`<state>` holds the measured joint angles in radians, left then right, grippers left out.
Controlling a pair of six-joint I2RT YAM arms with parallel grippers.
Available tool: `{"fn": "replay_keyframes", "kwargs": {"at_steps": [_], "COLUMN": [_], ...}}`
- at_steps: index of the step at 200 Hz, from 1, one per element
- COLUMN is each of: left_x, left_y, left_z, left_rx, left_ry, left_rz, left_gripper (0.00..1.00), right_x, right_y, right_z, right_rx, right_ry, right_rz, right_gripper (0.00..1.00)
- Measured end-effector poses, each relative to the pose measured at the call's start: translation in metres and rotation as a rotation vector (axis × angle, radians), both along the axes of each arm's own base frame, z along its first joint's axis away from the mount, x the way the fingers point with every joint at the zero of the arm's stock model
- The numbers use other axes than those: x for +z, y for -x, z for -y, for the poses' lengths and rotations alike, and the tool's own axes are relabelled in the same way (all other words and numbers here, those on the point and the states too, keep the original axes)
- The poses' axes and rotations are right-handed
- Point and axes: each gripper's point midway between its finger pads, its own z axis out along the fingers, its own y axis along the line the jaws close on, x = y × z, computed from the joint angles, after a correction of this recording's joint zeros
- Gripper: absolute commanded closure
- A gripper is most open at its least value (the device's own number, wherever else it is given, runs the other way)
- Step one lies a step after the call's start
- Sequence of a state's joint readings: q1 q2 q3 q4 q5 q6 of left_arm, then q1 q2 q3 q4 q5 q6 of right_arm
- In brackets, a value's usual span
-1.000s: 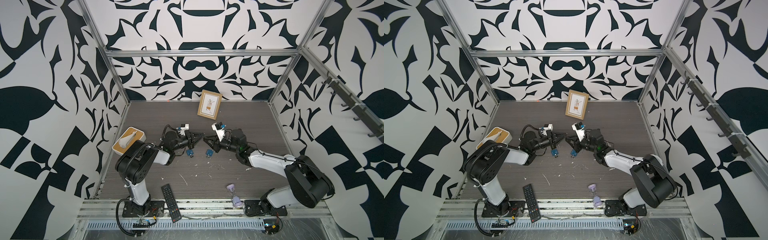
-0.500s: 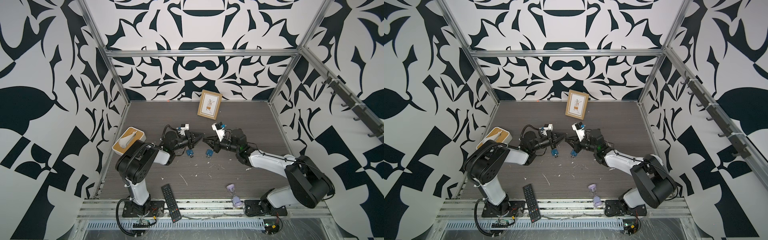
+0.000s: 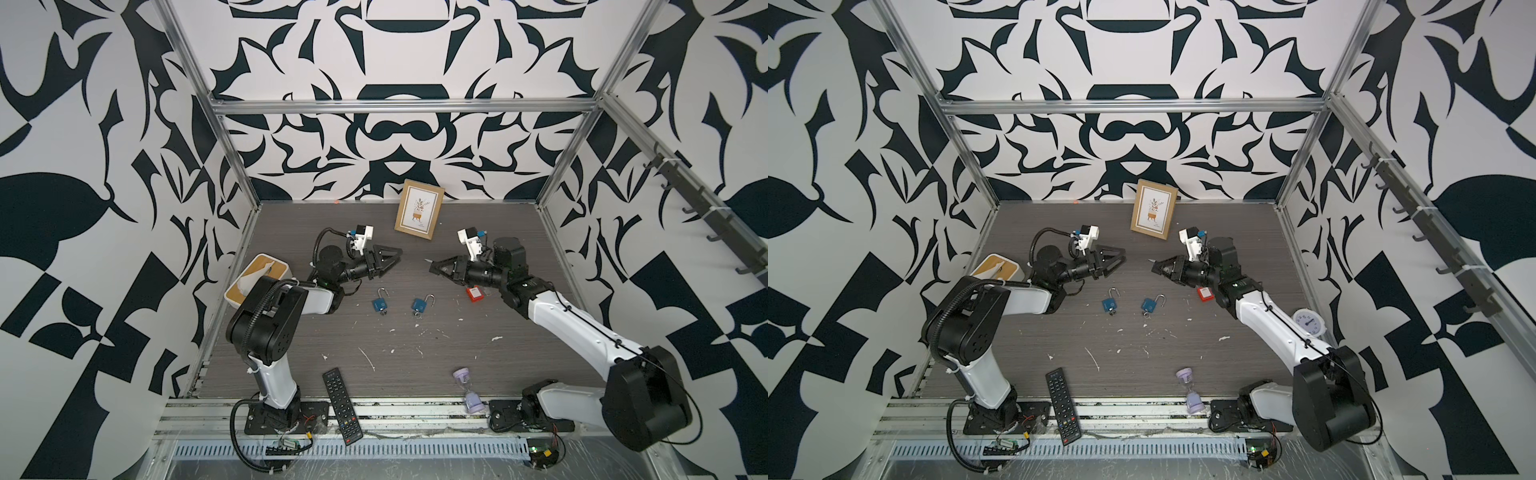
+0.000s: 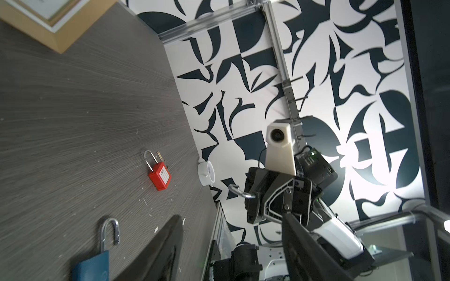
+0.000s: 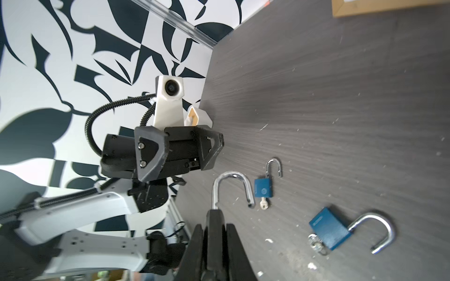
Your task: Lock with the key
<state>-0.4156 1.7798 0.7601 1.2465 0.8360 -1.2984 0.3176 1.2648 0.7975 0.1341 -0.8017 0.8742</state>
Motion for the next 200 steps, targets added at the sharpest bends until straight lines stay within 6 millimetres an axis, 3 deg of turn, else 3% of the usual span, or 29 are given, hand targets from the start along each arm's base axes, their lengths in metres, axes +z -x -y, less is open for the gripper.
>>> {"fn": "replay_keyframes", "kwargs": {"at_steps": [29, 57, 117, 200], "left_x": [0.015, 0.018, 0.017, 0.013], "left_y": [0.007, 0.018, 0.036, 0.029], "left_z": [0.009, 0.018, 0.033, 0.034], "left_rx": [-0.069, -0.129, -0.192, -0.157], "left_ry": [0.008, 0.014, 0.022, 0.02], "left_rz": [0.117, 0.169, 0.196, 0.197], "left_gripper": [0.39, 0.42, 0.5, 0.45], "right_x": [-0.002, -0.011, -0.004, -0.013], "right_y": [0.007, 0.009, 0.002, 0.012], "right_z": [-0.006, -0.011, -0.02, -0.025], "right_rx": [0.014, 0.023, 0.037, 0.054], "right_ry": [-0.136, -0.204, -0.279, -0.288], "right_rz": [-0.206, -0.334, -0.361, -0.404], "right_gripper": [1.0, 1.0, 1.0, 1.0]}}
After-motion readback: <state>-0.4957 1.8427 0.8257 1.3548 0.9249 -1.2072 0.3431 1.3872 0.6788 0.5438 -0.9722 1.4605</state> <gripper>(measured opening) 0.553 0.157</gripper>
